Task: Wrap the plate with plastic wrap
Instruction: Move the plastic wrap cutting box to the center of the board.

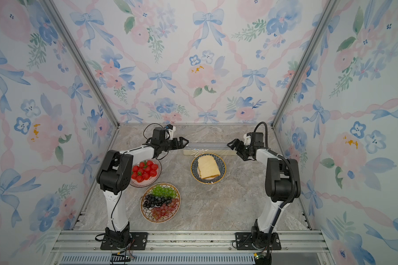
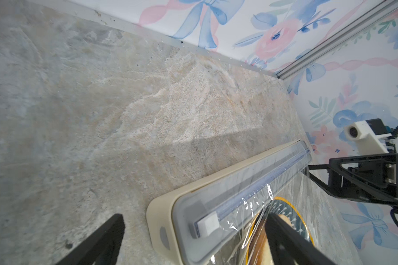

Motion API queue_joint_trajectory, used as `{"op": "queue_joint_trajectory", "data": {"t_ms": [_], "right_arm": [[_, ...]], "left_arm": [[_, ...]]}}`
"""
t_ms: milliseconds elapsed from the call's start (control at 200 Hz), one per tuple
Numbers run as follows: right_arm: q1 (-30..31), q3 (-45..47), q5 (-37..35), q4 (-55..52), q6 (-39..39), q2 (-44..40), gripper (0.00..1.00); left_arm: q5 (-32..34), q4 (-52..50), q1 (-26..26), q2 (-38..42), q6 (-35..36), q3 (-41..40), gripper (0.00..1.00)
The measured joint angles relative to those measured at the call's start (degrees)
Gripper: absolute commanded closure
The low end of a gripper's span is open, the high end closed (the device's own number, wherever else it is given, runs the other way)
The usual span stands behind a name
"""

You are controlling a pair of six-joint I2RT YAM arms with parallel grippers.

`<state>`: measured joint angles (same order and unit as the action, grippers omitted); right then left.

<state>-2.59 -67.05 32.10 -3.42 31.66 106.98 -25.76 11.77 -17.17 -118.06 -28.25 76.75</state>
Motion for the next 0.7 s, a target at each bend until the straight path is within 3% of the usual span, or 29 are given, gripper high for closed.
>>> {"op": "queue_joint_trajectory", "data": {"t_ms": [285, 435, 590, 700], "right_arm": [[0.15, 4.11, 0.98, 0.68, -1.7, -3.54, 0.18], [0.57, 7.41, 1.79, 2.19, -0.09, -3.17, 0.31], [1.33, 7.8, 2.36, 4.35, 0.57, -0.79, 0.58], [1.6, 9.75, 2.23, 5.18, 1.27, -0.55, 0.83]], "left_arm": [[0.15, -0.26, -0.9, 7.48, 1.05, -9.6, 0.05], [-0.66, 0.02, -2.73, 8.72, 1.01, -10.88, 0.06], [-1.57, -0.02, -4.11, 8.72, 0.85, -11.47, 0.07], [-2.47, 0.55, -4.59, 8.13, 0.07, -11.1, 0.07]]}}
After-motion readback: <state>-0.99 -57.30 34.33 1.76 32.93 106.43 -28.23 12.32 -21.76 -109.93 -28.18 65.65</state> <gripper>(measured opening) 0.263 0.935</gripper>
